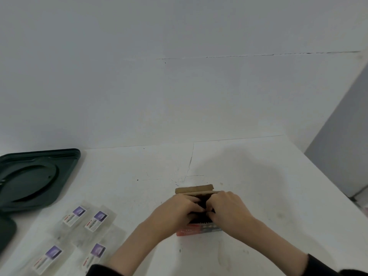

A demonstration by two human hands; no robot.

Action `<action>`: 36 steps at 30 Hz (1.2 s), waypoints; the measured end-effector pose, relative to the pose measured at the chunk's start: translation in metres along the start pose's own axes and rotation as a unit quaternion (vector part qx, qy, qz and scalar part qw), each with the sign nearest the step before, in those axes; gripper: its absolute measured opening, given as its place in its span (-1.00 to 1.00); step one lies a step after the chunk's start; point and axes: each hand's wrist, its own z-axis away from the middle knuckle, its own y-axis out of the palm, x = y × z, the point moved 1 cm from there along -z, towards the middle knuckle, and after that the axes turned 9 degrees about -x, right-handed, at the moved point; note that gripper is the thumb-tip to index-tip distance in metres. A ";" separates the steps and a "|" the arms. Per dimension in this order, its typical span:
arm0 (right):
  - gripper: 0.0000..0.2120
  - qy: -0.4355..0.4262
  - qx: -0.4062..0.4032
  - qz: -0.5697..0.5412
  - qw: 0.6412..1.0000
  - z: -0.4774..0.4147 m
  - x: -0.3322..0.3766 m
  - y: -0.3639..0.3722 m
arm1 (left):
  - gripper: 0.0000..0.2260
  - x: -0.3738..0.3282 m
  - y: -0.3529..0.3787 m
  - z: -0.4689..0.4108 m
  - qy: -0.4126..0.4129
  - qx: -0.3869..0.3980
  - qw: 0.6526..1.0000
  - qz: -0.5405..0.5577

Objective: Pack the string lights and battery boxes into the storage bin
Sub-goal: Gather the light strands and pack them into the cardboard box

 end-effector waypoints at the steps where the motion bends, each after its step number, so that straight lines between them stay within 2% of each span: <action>1: -0.79 -0.008 0.008 0.026 1.000 -0.001 0.001 0.002 | -0.74 0.000 -0.006 0.004 -0.005 -0.026 1.000 0.000; 4: -0.70 -0.016 0.028 0.043 0.999 -0.010 0.003 0.006 | -0.65 -0.003 -0.022 0.015 0.020 -0.121 0.991 -0.054; 5: -0.66 -0.016 0.035 0.038 0.999 -0.013 0.003 0.007 | -0.67 -0.004 -0.024 0.020 0.042 -0.123 0.988 -0.079; 8: -0.65 -0.013 0.053 0.009 0.998 -0.017 0.003 0.011 | -0.58 -0.007 -0.010 0.035 0.085 -0.048 0.989 -0.109; 10: -0.68 -0.024 0.069 -0.017 0.997 -0.015 -0.001 0.011 | -0.45 -0.011 0.001 0.038 0.064 0.026 0.987 -0.143; 12: -0.77 -0.045 0.069 -0.055 0.995 -0.010 -0.007 0.007 | -0.29 -0.018 0.004 0.036 0.032 0.045 0.980 -0.192; 13: -0.78 -0.056 0.048 -0.092 0.993 -0.007 -0.011 0.003 | -0.23 -0.019 0.007 0.034 0.031 0.038 0.979 -0.197; 14: -0.78 -0.057 0.008 -0.144 0.988 -0.005 -0.015 -0.001 | -0.21 -0.019 0.010 0.034 0.013 0.078 0.979 -0.190; 16: -0.82 -0.032 -0.104 -0.237 0.965 -0.003 -0.023 -0.007 | -0.26 -0.022 0.012 0.032 0.005 0.105 0.975 -0.197; 18: -0.82 0.033 -0.189 -0.252 0.949 -0.008 -0.032 -0.002 | -0.29 -0.023 0.013 0.030 -0.001 0.103 0.974 -0.204; 19: -0.77 0.087 -0.185 -0.254 0.945 -0.012 -0.037 0.004 | -0.29 -0.024 0.011 0.029 -0.007 0.105 0.975 -0.197; 21: -0.62 0.199 -0.089 -0.311 0.925 -0.020 -0.043 0.017 | -0.31 -0.024 0.010 0.027 -0.017 0.096 0.980 -0.172; 23: -0.54 0.257 0.006 -0.416 0.872 -0.026 -0.045 0.027 | -0.46 -0.023 0.006 0.025 -0.032 0.044 0.994 -0.090; 24: -0.54 0.266 0.020 -0.459 0.847 -0.028 -0.045 0.030 | -0.56 -0.022 0.003 0.024 -0.050 -0.008 0.998 -0.022; 26: -0.54 0.268 -0.005 -0.526 0.807 -0.030 -0.045 0.034 | -0.71 -0.016 -0.004 0.024 -0.096 -0.156 0.980 0.072; 28: -0.52 0.267 -0.043 -0.574 0.773 -0.030 -0.045 0.037 | -0.80 -0.005 -0.009 0.024 -0.149 -0.276 0.945 0.097; 30: -0.52 0.245 -0.080 -0.603 0.755 -0.029 -0.042 0.035 | -0.73 0.006 -0.006 0.024 -0.214 -0.278 0.929 0.123; 33: -0.55 0.170 -0.145 -0.620 0.752 -0.025 -0.043 0.021 | -0.50 0.009 0.000 0.023 -0.294 -0.221 0.892 0.264; 34: -0.56 0.139 -0.160 -0.608 0.765 -0.023 -0.044 0.015 | -0.46 0.006 -0.001 0.023 -0.289 -0.220 0.883 0.297; 36: -0.57 0.067 -0.182 -0.516 0.834 -0.015 -0.048 0.002 | -0.41 -0.003 -0.003 0.025 -0.241 -0.228 0.894 0.300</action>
